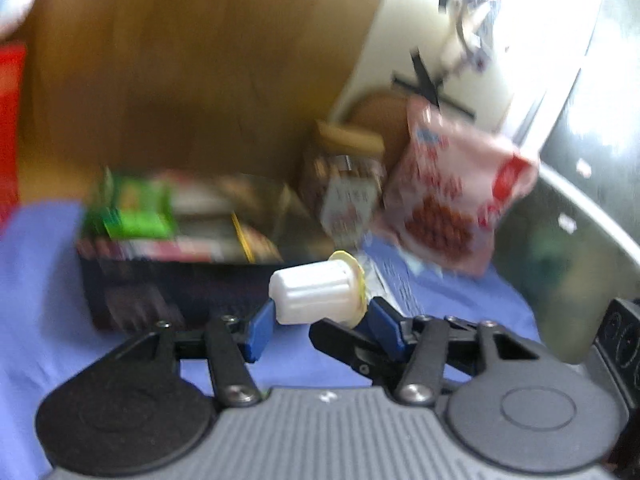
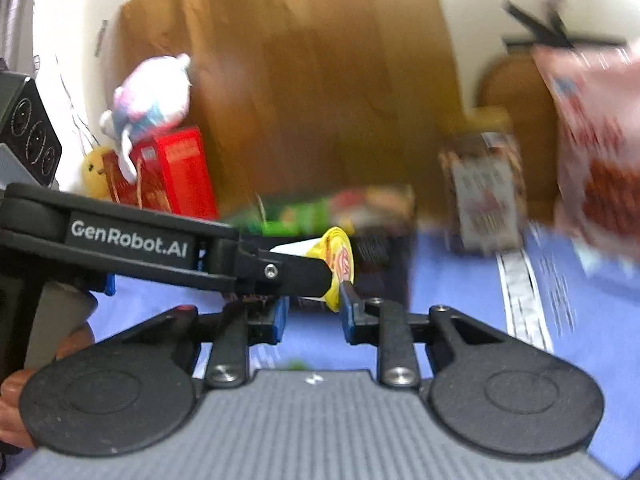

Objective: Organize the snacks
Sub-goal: 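Drop the white cup into the black tin box, then grasp the light green packet with the right tool while the left tool reaches the clear nut bag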

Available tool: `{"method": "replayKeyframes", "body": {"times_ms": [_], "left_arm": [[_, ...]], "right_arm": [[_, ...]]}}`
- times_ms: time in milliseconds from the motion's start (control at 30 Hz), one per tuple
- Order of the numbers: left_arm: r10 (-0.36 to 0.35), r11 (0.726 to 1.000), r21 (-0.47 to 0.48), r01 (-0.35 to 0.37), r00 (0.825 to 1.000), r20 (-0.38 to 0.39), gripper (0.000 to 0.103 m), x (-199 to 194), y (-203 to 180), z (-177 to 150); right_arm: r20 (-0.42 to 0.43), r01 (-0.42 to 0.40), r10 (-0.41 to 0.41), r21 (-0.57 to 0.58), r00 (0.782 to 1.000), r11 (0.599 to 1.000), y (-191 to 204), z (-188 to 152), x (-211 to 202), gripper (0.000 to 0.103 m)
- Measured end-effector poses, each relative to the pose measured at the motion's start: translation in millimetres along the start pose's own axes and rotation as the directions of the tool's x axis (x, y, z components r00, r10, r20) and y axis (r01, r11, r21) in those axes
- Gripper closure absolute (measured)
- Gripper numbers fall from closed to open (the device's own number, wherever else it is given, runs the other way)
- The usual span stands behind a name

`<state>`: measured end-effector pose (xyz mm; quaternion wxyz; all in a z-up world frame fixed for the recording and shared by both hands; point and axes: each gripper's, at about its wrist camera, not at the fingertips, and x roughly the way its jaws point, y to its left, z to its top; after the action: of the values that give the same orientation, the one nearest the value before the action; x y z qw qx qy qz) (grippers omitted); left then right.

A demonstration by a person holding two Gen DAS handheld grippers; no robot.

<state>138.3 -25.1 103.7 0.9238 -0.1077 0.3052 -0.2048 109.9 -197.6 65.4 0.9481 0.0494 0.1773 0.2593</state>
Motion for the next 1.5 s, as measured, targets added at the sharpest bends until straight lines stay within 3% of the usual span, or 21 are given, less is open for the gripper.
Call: {"method": "replayKeyframes", "body": {"times_ms": [133, 267, 333, 400, 500, 567, 700, 867, 967, 1000, 1067, 1100, 1133, 1167, 1200, 1267, 1333, 1400, 1500], "left_arm": [[0.044, 0.999, 0.01, -0.044, 0.997, 0.056, 0.05, 1, 20, 33], [0.068, 0.997, -0.046, -0.068, 0.998, -0.008, 0.046, 37, 48, 53], [0.101, 0.993, -0.057, -0.102, 0.995, -0.012, 0.046, 43, 57, 53], [0.089, 0.993, -0.075, -0.088, 0.996, 0.016, 0.044, 32, 63, 48], [0.069, 0.992, -0.103, -0.066, 0.997, 0.026, 0.044, 10, 67, 32], [0.051, 0.994, -0.098, -0.052, 0.999, -0.008, 0.044, -1, 63, 17], [0.004, 0.997, -0.079, -0.014, 0.993, -0.12, 0.043, -10, 52, -15], [-0.076, 0.985, -0.171, 0.033, 0.965, -0.251, 0.039, 3, 52, -47], [-0.167, 0.957, -0.279, 0.079, 0.937, -0.307, 0.039, 16, 61, -57], [-0.192, 0.945, -0.313, 0.094, 0.935, -0.298, 0.039, 18, 63, -58], [-0.237, 0.922, -0.369, 0.119, 0.926, -0.295, 0.045, 23, 66, -61], [-0.263, 0.908, -0.398, 0.13, 0.917, -0.299, 0.058, 27, 67, -63], [-0.29, 0.898, -0.416, 0.145, 0.906, -0.309, 0.079, 33, 65, -65], [-0.316, 0.891, -0.425, 0.161, 0.891, -0.325, 0.09, 40, 63, -69], [-0.322, 0.888, -0.431, 0.163, 0.888, -0.329, 0.091, 44, 60, -73], [-0.28, 0.908, -0.396, 0.14, 0.904, -0.324, 0.091, 45, 56, -73], [-0.283, 0.906, -0.397, 0.146, 0.907, -0.312, 0.091, 42, 57, -70], [-0.292, 0.902, -0.403, 0.154, 0.905, -0.308, 0.091, 39, 61, -68], [-0.28, 0.917, -0.367, 0.155, 0.906, -0.317, 0.091, 36, 58, -66]], "right_arm": [[0.039, 0.011, -0.007, -0.095, 0.999, 0.995, 10, 27, 38, 0.073], [-0.002, 0.065, -0.066, -0.137, 0.998, 0.988, 7, 31, 83, 0.069], [-0.015, 0.096, -0.099, -0.148, 0.995, 0.984, 4, 28, 87, 0.069], [-0.009, 0.098, -0.1, -0.112, 0.995, 0.989, -1, 24, 78, 0.068], [0.0, 0.088, -0.088, -0.034, 0.996, 0.996, -13, 15, 49, 0.068], [-0.008, 0.071, -0.071, 0.072, 0.997, 0.995, -27, 7, 29, 0.068], [-0.056, 0.011, 0.01, 0.357, 0.998, 0.934, -59, -25, -7, 0.066], [-0.123, -0.009, 0.088, 0.53, 0.988, 0.848, -67, -66, -40, 0.066], [-0.147, 0.001, 0.1, 0.569, 0.984, 0.823, -56, -79, -58, 0.066], [-0.156, 0.001, 0.11, 0.58, 0.982, 0.814, -53, -82, -58, 0.066], [-0.169, -0.006, 0.134, 0.601, 0.976, 0.799, -52, -82, -50, 0.066], [-0.172, -0.011, 0.147, 0.614, 0.974, 0.789, -52, -83, -45, 0.067], [-0.166, -0.022, 0.16, 0.625, 0.973, 0.78, -51, -82, -40, 0.067], [-0.159, -0.03, 0.167, 0.631, 0.973, 0.775, -50, -81, -34, 0.07], [-0.16, -0.03, 0.167, 0.629, 0.973, 0.777, -49, -80, -30, 0.07], [-0.168, -0.01, 0.135, 0.588, 0.976, 0.809, -44, -79, -27, 0.08], [-0.166, -0.008, 0.12, 0.554, 0.979, 0.832, -41, -77, -28, 0.084], [-0.171, -0.012, 0.125, 0.543, 0.977, 0.839, -41, -77, -28, 0.084], [-0.165, -0.012, 0.118, 0.534, 0.979, 0.845, -42, -78, -30, 0.084]]}}
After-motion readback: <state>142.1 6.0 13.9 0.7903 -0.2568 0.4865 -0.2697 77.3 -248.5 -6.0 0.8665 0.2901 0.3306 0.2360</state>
